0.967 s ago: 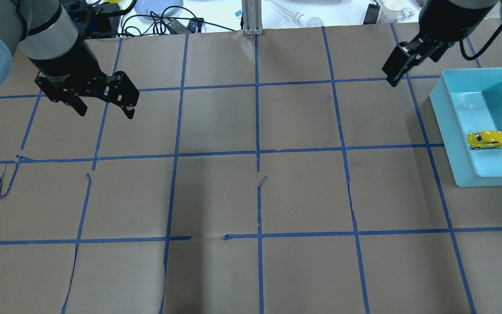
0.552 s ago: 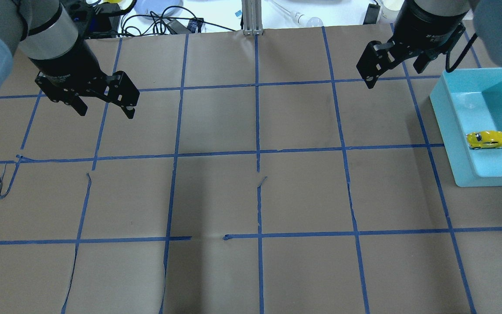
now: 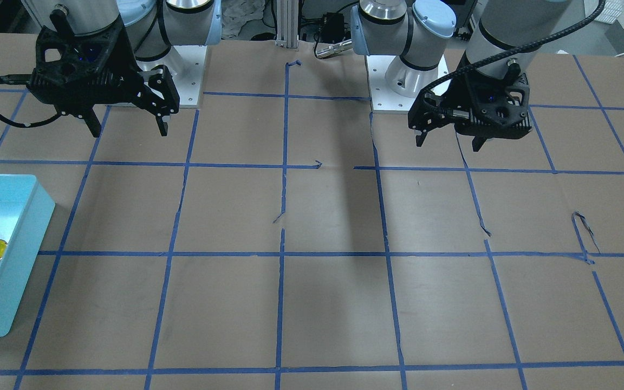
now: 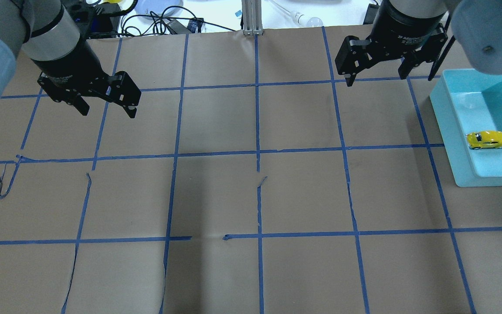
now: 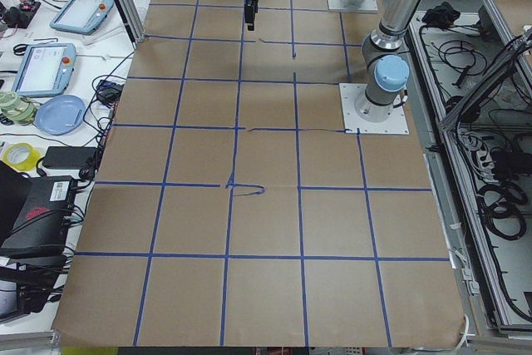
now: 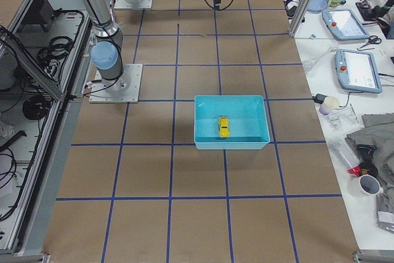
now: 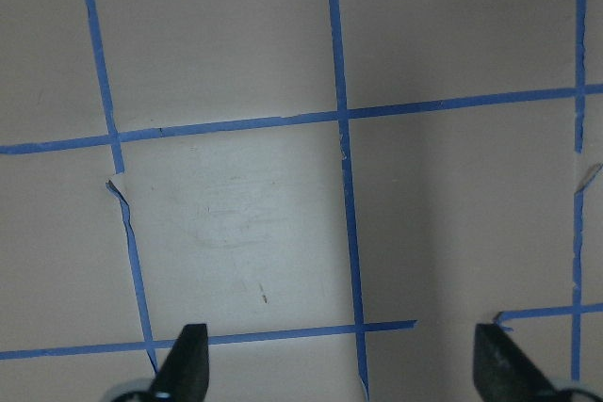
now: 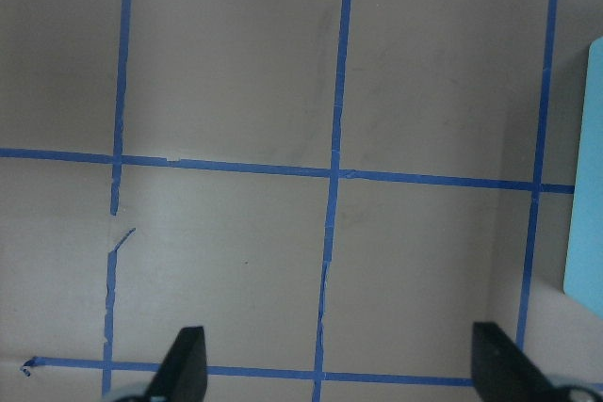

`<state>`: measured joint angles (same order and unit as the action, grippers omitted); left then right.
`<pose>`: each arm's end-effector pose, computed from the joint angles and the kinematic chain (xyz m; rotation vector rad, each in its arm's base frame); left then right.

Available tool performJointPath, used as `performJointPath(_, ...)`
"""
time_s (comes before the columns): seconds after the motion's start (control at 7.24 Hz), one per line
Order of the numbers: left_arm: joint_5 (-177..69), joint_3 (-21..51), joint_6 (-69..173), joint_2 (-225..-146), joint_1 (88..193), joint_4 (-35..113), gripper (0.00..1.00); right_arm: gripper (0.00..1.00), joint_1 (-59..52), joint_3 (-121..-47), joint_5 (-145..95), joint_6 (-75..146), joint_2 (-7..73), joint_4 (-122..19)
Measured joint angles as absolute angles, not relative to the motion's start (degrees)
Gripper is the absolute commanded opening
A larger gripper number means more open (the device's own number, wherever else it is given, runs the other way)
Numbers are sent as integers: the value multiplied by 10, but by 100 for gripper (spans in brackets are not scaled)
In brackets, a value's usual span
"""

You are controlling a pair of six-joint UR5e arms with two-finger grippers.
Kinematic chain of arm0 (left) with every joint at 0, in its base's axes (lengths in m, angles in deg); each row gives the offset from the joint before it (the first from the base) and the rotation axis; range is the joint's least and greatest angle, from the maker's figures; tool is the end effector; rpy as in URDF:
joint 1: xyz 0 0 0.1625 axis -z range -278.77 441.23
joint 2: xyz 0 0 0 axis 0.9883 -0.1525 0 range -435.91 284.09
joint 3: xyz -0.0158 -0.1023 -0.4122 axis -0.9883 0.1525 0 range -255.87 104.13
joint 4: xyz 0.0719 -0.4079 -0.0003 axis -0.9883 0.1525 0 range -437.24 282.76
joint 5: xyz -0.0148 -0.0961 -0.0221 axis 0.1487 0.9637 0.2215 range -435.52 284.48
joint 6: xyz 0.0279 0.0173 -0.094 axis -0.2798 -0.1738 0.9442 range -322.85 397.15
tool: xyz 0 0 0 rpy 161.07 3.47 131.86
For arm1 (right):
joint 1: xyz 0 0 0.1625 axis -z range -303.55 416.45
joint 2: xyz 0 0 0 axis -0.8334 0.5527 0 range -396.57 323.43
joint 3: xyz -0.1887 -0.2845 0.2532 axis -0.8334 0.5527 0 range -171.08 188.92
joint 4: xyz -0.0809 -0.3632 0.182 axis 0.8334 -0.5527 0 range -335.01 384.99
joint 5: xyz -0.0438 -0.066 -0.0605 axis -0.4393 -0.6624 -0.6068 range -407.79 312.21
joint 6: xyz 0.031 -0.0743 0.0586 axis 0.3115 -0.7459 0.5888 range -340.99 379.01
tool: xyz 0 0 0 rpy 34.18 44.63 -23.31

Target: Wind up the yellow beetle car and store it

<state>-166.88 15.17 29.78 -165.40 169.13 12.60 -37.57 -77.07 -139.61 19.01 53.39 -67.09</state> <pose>-0.1129 -0.4919 0.4837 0.1437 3.1152 0.0132 0.1649 -0.4909 0.5262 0.1064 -3.1074 0.1660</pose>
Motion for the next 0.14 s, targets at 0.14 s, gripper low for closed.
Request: performJointPath(0.14,-1669,152,298,-1654,1691,122,100,100,-376,-771,-1393,196,534,-674)
